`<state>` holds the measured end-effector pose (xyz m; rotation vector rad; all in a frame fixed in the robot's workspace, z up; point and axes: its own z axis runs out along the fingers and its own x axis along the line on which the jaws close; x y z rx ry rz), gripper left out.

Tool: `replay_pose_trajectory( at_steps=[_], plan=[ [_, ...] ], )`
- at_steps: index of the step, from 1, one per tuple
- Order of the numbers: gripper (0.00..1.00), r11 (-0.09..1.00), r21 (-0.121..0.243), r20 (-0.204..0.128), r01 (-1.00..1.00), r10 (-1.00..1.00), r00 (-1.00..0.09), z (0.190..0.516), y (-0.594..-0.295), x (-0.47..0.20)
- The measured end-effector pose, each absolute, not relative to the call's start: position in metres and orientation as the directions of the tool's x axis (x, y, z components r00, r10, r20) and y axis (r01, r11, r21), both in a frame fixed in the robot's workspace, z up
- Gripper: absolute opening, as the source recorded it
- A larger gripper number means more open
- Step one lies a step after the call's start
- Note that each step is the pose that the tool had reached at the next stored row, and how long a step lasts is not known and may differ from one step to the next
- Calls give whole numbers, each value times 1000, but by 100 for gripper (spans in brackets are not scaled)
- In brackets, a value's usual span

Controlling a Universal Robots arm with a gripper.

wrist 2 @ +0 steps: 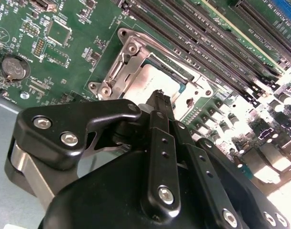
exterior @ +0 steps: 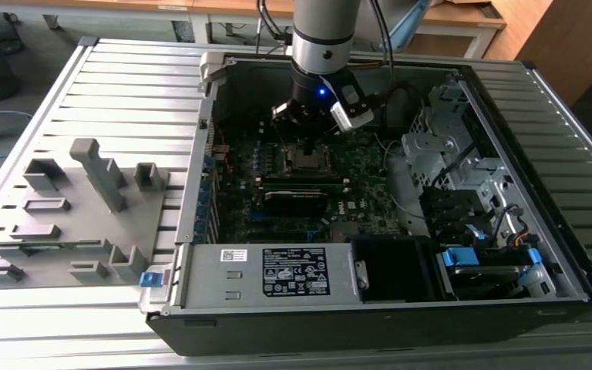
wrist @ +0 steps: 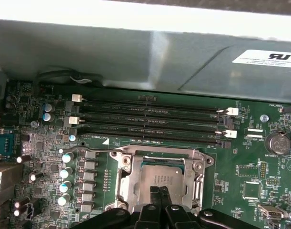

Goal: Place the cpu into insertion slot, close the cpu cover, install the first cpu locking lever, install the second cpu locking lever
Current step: 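Close the cpu cover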

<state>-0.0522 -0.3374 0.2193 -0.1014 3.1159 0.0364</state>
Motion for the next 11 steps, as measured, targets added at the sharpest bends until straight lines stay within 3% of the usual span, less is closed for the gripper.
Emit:
replay_pose_trajectory(
  at_steps=[11],
  plan=[
    [11, 998, 22, -24, -65, -64, -998, 213, -337, -66]
  ],
)
